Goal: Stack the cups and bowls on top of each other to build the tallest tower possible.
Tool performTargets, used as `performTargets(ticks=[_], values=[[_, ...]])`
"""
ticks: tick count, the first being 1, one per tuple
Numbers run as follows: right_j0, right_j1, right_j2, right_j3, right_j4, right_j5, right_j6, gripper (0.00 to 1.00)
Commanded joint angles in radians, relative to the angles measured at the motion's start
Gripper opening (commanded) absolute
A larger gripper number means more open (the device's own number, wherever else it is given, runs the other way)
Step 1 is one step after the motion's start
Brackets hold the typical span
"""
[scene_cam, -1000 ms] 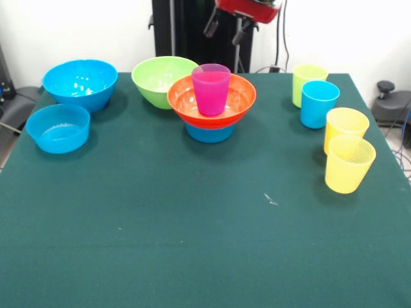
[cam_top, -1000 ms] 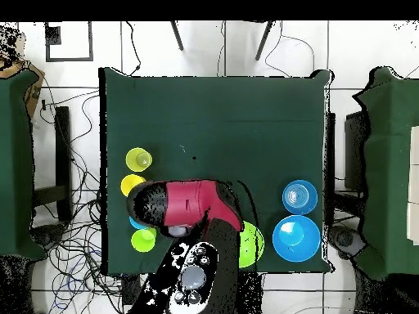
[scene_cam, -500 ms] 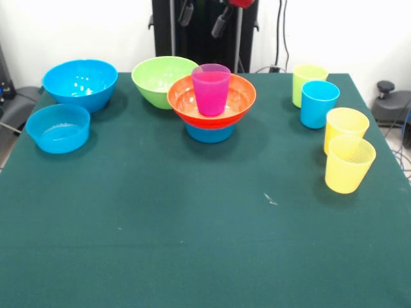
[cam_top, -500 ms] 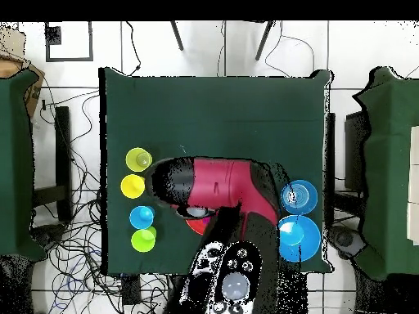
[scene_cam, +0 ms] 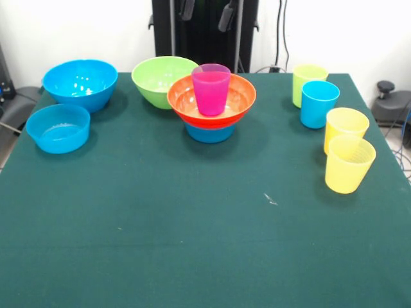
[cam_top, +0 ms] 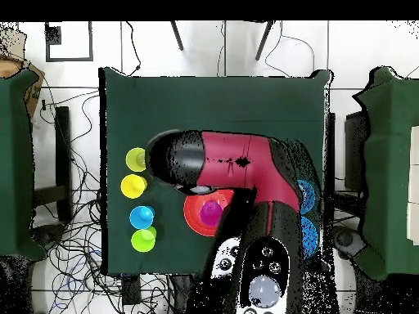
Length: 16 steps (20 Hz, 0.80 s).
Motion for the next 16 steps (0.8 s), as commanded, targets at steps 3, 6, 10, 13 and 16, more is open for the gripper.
performTargets(ticks=[3,6,10,13,16], values=[[-0.07,-0.065,0.182,0.099,-0.026,-0.083,-0.214,1.0],[-0.131,-0.159,0.199,0.276,-0.032,-0.245,-0.244,1.0],[-0.205,-0.189,0.25,0.404,-0.065,-0.364,-0.26,1.0],[-0.213,-0.159,0.245,0.399,-0.118,-0.363,-0.216,1.0],[-0.256,-0.151,0.279,0.428,-0.129,-0.368,-0.239,1.0]])
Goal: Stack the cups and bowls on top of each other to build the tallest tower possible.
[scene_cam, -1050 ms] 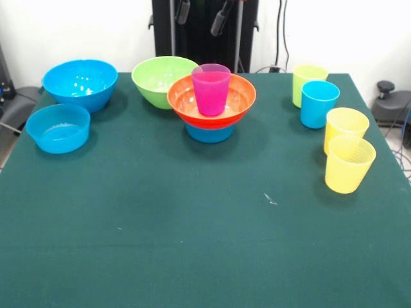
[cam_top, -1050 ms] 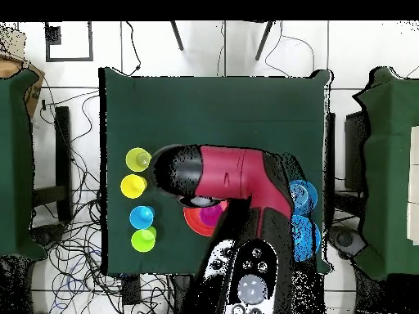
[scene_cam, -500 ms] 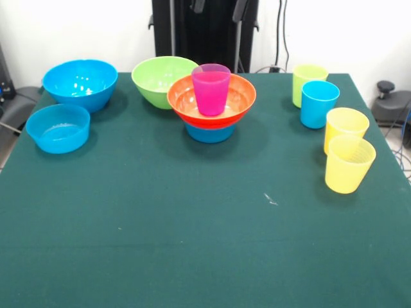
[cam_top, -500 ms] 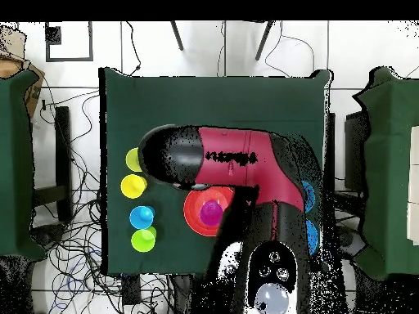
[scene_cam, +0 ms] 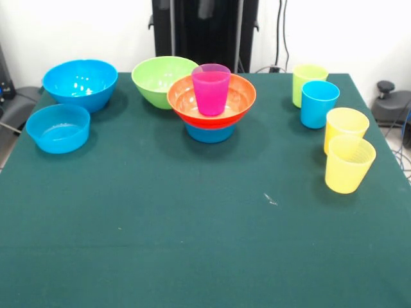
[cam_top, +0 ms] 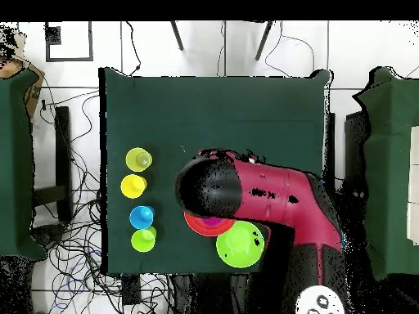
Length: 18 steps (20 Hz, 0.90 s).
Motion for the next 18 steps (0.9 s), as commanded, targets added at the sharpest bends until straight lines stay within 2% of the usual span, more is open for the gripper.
performTargets(ticks=[1,5,9,13,18], values=[[-0.087,0.016,0.154,0.222,-0.1,-0.062,-0.234,1.0],[-0.093,0.012,0.155,0.247,-0.141,-0.044,-0.211,1.0],[-0.137,0.053,0.181,0.298,-0.191,-0.135,-0.189,1.0],[-0.173,0.093,0.205,0.297,-0.221,-0.153,-0.173,1.0],[-0.185,0.121,0.231,0.281,-0.243,-0.151,-0.128,1.0]])
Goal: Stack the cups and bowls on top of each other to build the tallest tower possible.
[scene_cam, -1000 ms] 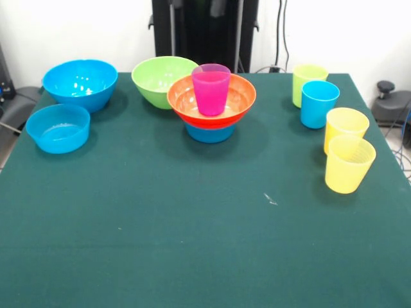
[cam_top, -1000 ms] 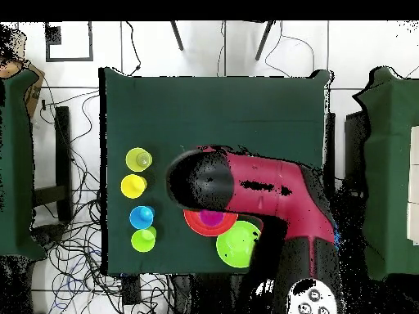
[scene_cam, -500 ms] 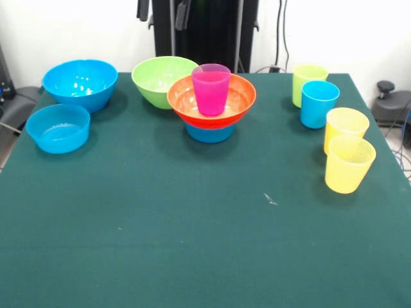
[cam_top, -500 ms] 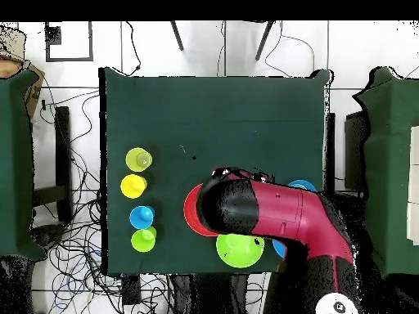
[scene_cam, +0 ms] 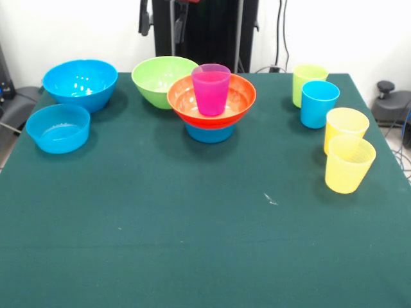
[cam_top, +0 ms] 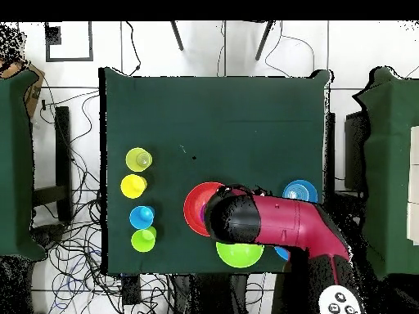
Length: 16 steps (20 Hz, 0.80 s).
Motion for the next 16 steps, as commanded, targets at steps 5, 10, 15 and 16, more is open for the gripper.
performTargets(ticks=[5,10,15,16], values=[[-0.013,0.106,0.144,0.053,-0.102,-0.038,-0.091,1.0],[0.011,0.099,0.141,0.046,-0.1,-0.032,-0.048,1.0],[0.06,0.094,0.112,0.054,-0.113,-0.064,0.01,1.0],[0.066,0.094,0.107,0.052,-0.116,-0.065,0.012,1.0]])
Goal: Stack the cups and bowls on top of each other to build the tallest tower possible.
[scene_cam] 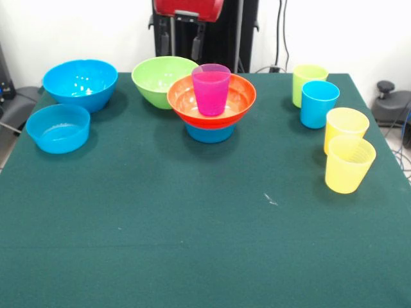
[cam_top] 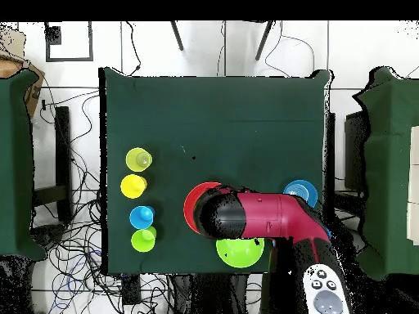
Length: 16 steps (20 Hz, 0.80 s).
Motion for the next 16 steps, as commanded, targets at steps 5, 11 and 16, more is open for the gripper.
performTargets(ticks=[5,11,16], values=[[0.102,0.028,0.032,0.039,-0.074,-0.023,0.034,1.0],[0.164,0.032,-0.005,0.053,-0.071,-0.056,0.091,1.0],[0.16,0.039,-0.001,0.032,-0.056,-0.036,0.059,1.0]])
